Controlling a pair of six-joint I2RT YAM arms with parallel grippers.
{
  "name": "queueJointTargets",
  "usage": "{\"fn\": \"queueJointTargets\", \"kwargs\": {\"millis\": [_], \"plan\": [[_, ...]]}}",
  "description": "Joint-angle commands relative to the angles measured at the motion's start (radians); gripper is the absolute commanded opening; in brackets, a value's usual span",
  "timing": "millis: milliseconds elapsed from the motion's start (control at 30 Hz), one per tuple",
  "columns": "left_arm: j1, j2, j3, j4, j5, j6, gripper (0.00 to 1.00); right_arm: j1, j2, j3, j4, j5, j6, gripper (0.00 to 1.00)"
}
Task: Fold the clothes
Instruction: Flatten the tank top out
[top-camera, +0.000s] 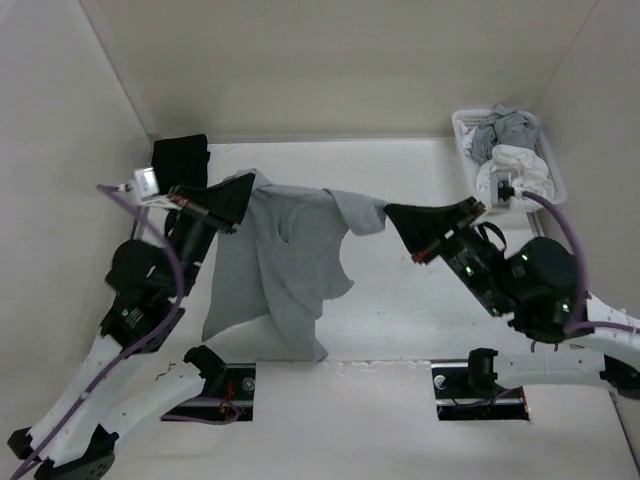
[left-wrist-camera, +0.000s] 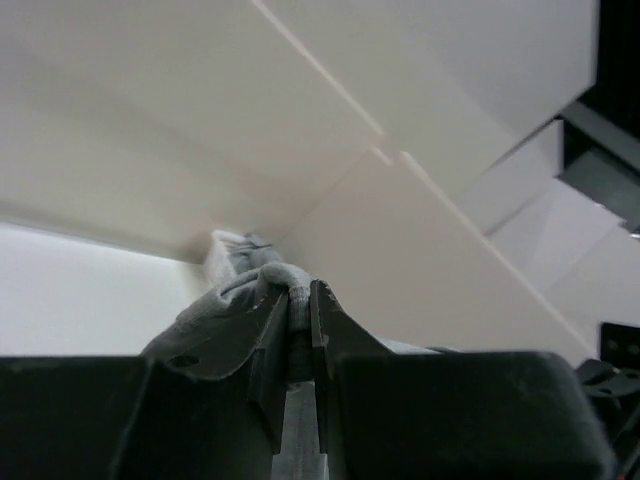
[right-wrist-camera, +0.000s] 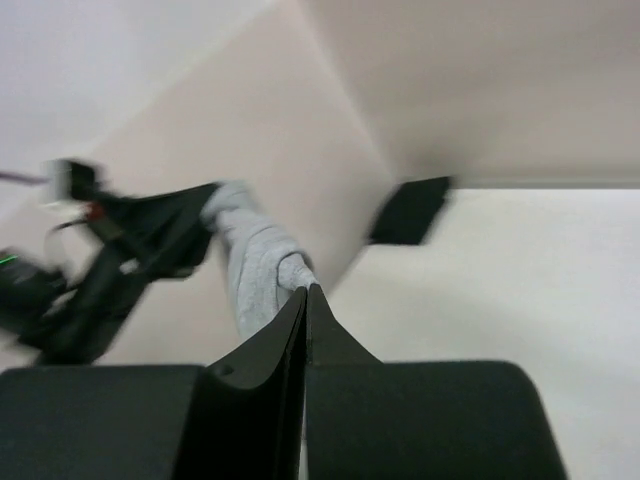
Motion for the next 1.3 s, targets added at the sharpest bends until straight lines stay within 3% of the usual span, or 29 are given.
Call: {"fn": "queueJointTargets", "kwargs": {"millis": [0, 133, 200, 300, 333, 400, 467, 533, 600, 733, 800, 867, 1033, 1167, 1267], "plan": [[0.067, 0.174, -0.078, 0.080, -0.081, 0.058, 0.10, -0.341, 0.036, -0.067, -0.019, -0.234, 0.123, 0.01], [0.260, 0.419, -0.140, 0.222, -0.030, -0.020, 0.10, -0.805, 0.316, -0.068, 0.094, -0.603, 0.236, 0.01], [0.341, 0.586, -0.096, 0.288, 0.019, -0.066, 0.10, -0.923, 0.509, 0.038, 0.150, -0.690, 0.250, 0.00], [0.410, 0.825, 0.086, 0.305, 0.064, -0.077, 0.11, -1.017, 0.822, 0.381, 0.064, -0.775, 0.242, 0.01], [0.426, 0.885, 0.160, 0.296, 0.085, -0.069, 0.15, -1.046, 0.919, 0.507, 0.020, -0.780, 0.241, 0.04], [0.441, 0.970, 0.269, 0.262, 0.107, -0.034, 0.27, -1.079, 1.083, 0.725, -0.069, -0.775, 0.241, 0.21], [0.462, 0.990, 0.311, 0.227, 0.094, 0.003, 0.39, -1.088, 1.141, 0.799, -0.117, -0.763, 0.244, 0.39], [0.473, 0.951, 0.255, 0.212, 0.062, 0.020, 0.45, -1.083, 1.089, 0.687, -0.081, -0.728, 0.239, 0.48], [0.458, 0.882, 0.135, 0.222, 0.024, 0.012, 0.44, -1.044, 0.985, 0.471, 0.013, -0.717, 0.231, 0.45], [0.300, 0.725, -0.152, 0.230, -0.047, 0.014, 0.26, -0.912, 0.759, -0.008, 0.194, -0.701, 0.279, 0.07], [0.204, 0.646, -0.273, 0.198, -0.082, 0.041, 0.15, -0.840, 0.666, -0.224, 0.289, -0.671, 0.338, 0.03], [0.100, 0.563, -0.368, 0.117, -0.142, 0.057, 0.10, -0.778, 0.592, -0.390, 0.347, -0.658, 0.380, 0.03], [-0.140, 0.400, -0.467, -0.145, -0.332, 0.039, 0.08, -0.628, 0.463, -0.639, 0.357, -0.637, 0.403, 0.16], [-0.312, 0.390, -0.484, -0.343, -0.403, -0.113, 0.09, -0.541, 0.409, -0.739, 0.343, -0.574, 0.422, 0.23], [-0.404, 0.447, -0.504, -0.396, -0.459, -0.211, 0.15, -0.510, 0.363, -0.802, 0.360, -0.527, 0.451, 0.24]]}}
